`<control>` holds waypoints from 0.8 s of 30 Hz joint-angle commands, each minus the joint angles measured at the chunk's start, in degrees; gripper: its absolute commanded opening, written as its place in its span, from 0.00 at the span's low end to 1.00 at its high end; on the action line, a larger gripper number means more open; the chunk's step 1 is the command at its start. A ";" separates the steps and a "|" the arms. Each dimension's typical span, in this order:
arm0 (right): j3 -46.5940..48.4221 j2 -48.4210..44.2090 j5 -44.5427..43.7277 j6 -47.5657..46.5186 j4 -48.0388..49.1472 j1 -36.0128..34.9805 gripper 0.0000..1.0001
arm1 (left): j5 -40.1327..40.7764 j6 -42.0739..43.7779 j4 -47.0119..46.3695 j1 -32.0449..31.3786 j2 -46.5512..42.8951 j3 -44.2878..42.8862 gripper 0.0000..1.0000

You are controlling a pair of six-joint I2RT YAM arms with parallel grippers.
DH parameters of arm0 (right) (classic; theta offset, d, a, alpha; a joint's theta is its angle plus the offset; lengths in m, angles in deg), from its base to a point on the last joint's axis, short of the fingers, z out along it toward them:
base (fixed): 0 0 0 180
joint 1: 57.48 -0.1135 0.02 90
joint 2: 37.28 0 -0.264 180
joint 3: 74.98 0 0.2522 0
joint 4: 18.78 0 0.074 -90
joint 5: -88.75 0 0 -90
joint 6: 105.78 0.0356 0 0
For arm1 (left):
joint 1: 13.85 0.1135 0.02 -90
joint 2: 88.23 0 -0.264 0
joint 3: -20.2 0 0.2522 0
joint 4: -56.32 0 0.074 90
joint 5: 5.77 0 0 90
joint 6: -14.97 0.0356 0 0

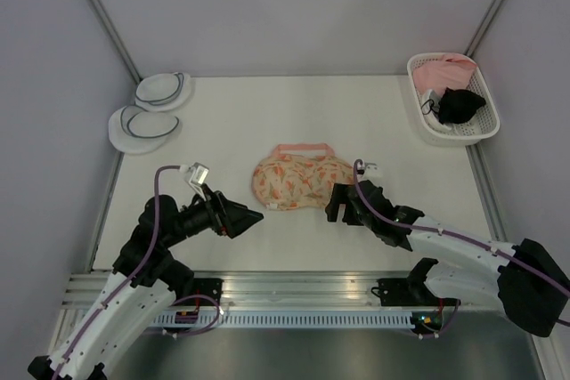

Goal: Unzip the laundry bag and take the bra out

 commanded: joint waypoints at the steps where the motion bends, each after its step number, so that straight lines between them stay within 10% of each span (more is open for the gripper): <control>1: -2.80 1.19 -10.22 9.38 10.54 -0.67 0.96 | 1.67 -1.69 1.39 -0.26 -2.31 0.00 1.00; 12: -2.37 5.06 -15.07 13.43 22.59 -14.01 0.97 | 3.34 -2.84 3.94 -0.26 -8.64 2.72 1.00; 24: -10.98 19.37 -40.88 45.67 52.72 -32.57 0.98 | 5.10 -3.72 7.89 -0.26 -14.09 2.11 1.00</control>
